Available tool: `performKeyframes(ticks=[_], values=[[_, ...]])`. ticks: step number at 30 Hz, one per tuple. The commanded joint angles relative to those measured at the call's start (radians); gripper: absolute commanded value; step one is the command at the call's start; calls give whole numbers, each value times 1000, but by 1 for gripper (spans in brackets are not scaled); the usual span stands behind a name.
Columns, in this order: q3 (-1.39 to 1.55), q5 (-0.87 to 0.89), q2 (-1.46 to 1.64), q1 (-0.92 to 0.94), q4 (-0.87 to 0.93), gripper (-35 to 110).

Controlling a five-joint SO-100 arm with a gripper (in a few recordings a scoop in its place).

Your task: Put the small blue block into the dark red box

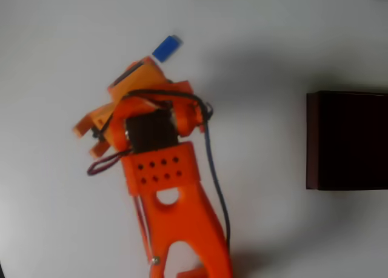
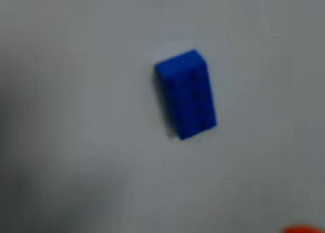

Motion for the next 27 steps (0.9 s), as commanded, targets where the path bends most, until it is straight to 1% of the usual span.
performKeyframes(ticks=[1, 8, 13, 19, 21, 24, 26, 27], values=[[-49, -44, -15, 8, -32, 12], [-75, -64, -78, 17, -83, 12], [-295, -72, -255, 18, 3, 12], [-430, -87, -391, 25, 63, 14], [-534, -94, -457, 25, 124, 15], [-773, -95, -591, 21, 247, 16], [-999, -98, -710, 20, 345, 16], [-1167, -100, -796, 20, 413, 16]])
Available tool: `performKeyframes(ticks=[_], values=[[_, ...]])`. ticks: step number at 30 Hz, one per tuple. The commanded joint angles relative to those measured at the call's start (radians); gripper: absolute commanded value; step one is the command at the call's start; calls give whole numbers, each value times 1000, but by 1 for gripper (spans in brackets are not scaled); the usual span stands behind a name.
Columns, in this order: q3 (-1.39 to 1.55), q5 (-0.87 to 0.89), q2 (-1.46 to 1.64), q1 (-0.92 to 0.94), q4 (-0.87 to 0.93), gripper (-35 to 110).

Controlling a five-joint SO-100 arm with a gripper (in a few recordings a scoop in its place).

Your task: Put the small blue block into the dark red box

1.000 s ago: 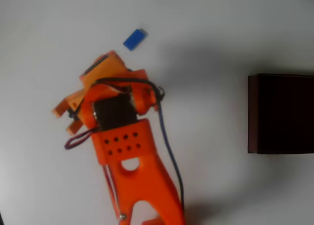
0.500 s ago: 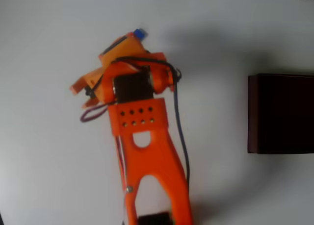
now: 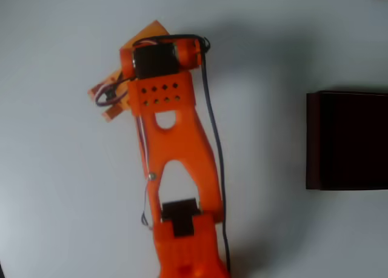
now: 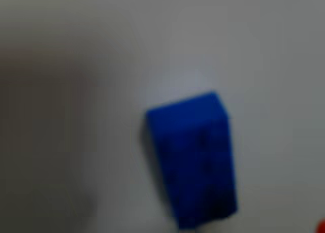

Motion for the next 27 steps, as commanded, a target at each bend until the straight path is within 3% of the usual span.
performKeyframes(ticks=[1, 2, 27], values=[[-604, -40, -233, -11, 239, 16], [-773, -32, -336, -15, 276, 16], [-844, -60, -449, 17, 256, 17]])
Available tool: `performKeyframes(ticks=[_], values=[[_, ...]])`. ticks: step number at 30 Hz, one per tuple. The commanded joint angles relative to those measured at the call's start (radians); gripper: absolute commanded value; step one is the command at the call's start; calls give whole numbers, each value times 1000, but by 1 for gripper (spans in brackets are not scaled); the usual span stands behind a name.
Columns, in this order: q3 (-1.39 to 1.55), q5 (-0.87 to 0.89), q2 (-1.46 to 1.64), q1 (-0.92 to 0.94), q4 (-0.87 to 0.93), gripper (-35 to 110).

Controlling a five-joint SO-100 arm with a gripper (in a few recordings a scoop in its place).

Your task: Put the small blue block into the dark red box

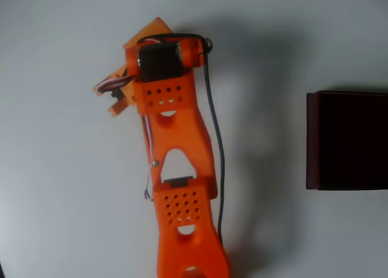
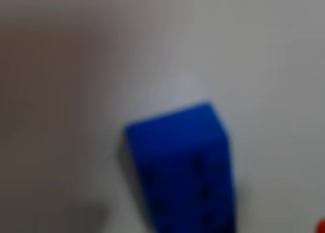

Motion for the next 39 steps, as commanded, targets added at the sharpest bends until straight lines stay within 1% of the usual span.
performKeyframes(ticks=[1, 12, 22, 28, 32, 39], values=[[-61, -25, 18, 6, -6, 17], [-66, -55, -43, 44, -14, 17], [-60, -38, -43, 11, -34, 17], [2, -12, 51, -11, -43, 17], [118, 0, 117, -8, -110, 17], [123, -11, 52, 15, -121, 16]])
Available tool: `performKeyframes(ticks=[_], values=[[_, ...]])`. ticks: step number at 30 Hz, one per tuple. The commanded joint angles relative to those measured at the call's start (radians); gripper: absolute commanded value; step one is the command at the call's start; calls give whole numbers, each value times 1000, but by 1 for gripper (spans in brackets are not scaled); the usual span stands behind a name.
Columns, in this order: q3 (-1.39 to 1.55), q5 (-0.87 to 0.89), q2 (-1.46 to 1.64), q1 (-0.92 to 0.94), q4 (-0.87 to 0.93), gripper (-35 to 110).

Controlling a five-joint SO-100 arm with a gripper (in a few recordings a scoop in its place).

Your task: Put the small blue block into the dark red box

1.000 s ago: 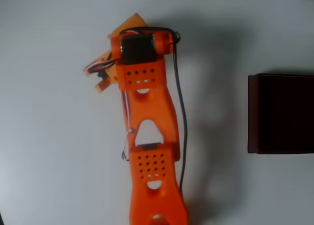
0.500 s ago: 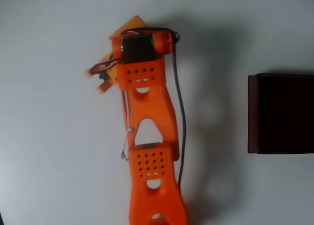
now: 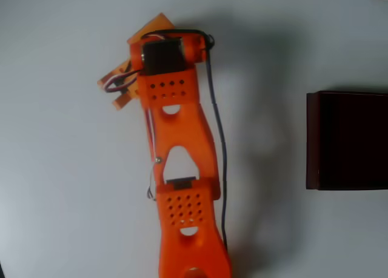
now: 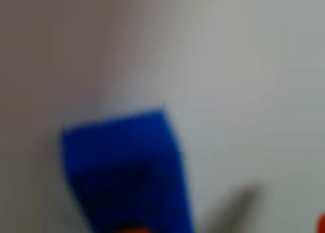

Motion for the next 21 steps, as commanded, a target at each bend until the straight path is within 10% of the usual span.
performKeyframes(ticks=[1, 21], values=[[-18, -15, 18, -5, -5, 16], [-94, -18, -29, 35, 86, 17]])
